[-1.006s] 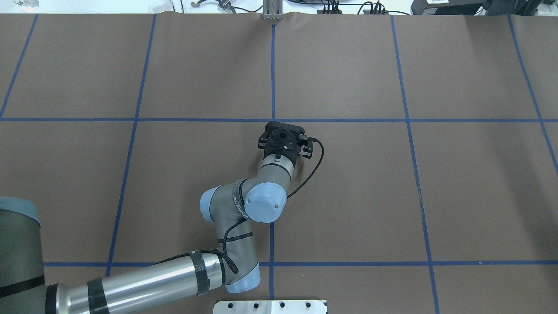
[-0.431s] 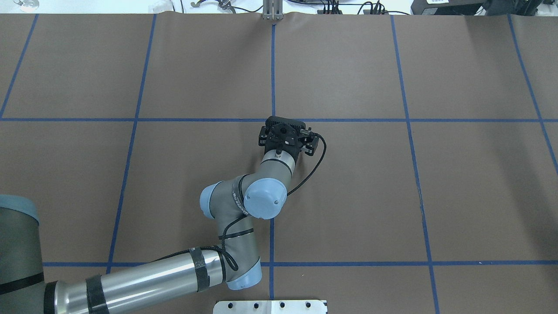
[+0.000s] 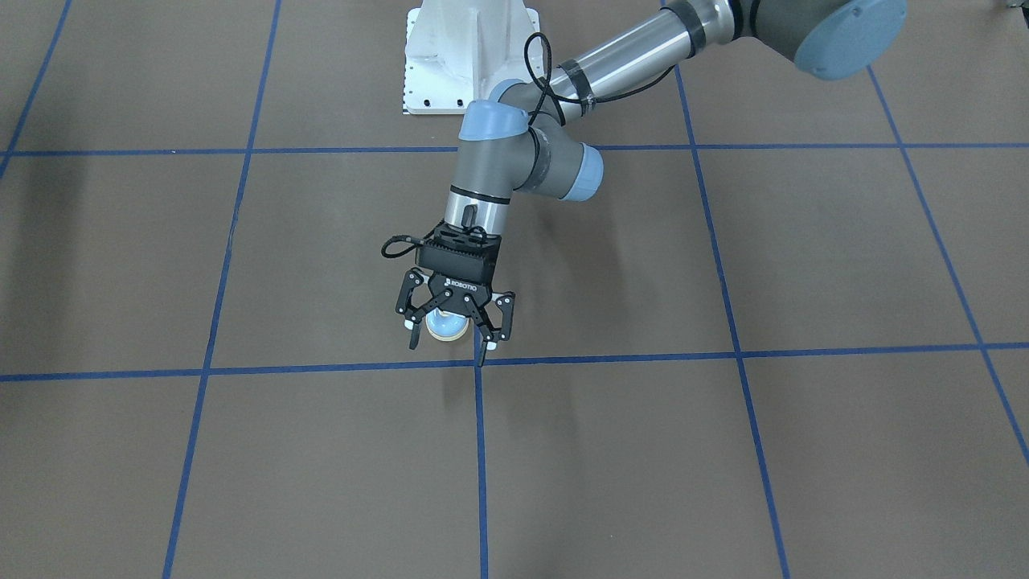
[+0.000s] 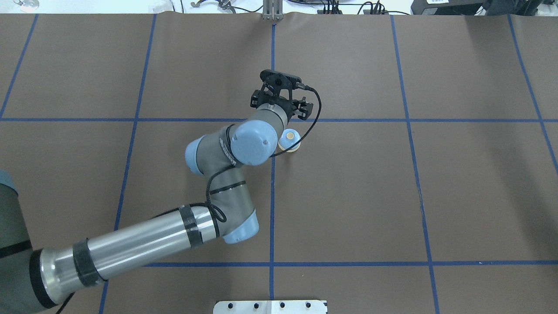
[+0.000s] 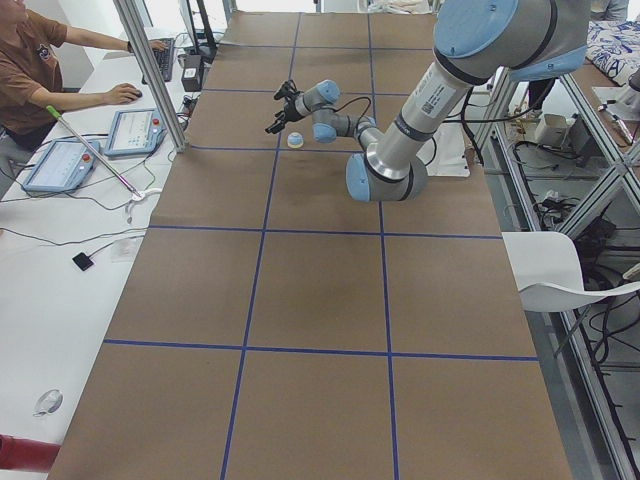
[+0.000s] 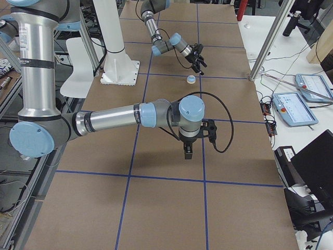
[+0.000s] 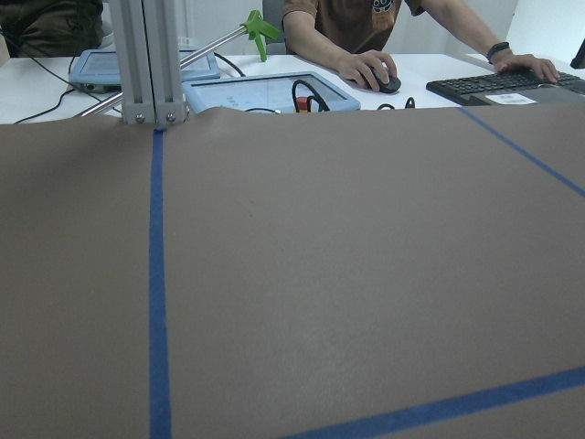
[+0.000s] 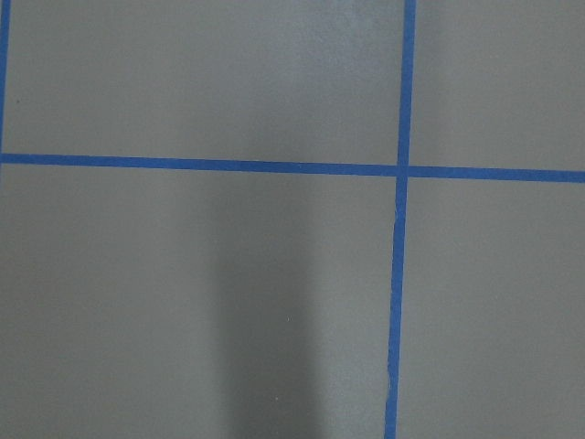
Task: Place and press bell with both arms
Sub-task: 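Withdraw the left arm while the right arm moves above the bell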
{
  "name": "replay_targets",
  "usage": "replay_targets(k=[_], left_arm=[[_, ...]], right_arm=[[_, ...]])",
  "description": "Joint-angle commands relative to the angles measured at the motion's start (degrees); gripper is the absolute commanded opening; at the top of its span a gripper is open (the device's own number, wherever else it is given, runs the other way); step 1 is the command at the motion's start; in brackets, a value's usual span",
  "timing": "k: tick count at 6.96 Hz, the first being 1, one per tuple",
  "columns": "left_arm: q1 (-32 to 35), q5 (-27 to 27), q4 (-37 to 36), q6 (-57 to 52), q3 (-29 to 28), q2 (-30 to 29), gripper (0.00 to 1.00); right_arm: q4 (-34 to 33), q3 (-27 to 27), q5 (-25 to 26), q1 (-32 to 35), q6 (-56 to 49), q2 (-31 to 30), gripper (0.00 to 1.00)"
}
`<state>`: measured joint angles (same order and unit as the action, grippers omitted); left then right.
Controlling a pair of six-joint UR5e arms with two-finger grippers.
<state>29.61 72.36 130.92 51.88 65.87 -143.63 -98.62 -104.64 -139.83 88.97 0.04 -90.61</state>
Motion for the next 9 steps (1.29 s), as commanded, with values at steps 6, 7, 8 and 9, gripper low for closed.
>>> replay_targets(k=[6, 7, 8, 9], left_arm=[[25.91, 37.04, -15.34, -19.6, 16.98, 20.71, 1.0], [28.63, 40.37, -15.69, -22.41, 19.27, 24.84, 1.0], [31.01, 43.1, -15.7, -26.18, 20.78, 28.11, 1.0], [32.86, 45.31, -15.7, -27.95, 21.66, 30.66, 1.0]], right_arm=[[0.45, 2.32, 14.66, -29.08, 47.02, 28.26, 1.0], [0.45, 3.38, 16.33, -33.12, 52.29, 31.26, 1.0], [0.53, 5.04, 18.0, -36.12, 56.0, 34.68, 1.0], [2.36, 6.71, 18.19, -38.85, 59.95, 36.72, 1.0]])
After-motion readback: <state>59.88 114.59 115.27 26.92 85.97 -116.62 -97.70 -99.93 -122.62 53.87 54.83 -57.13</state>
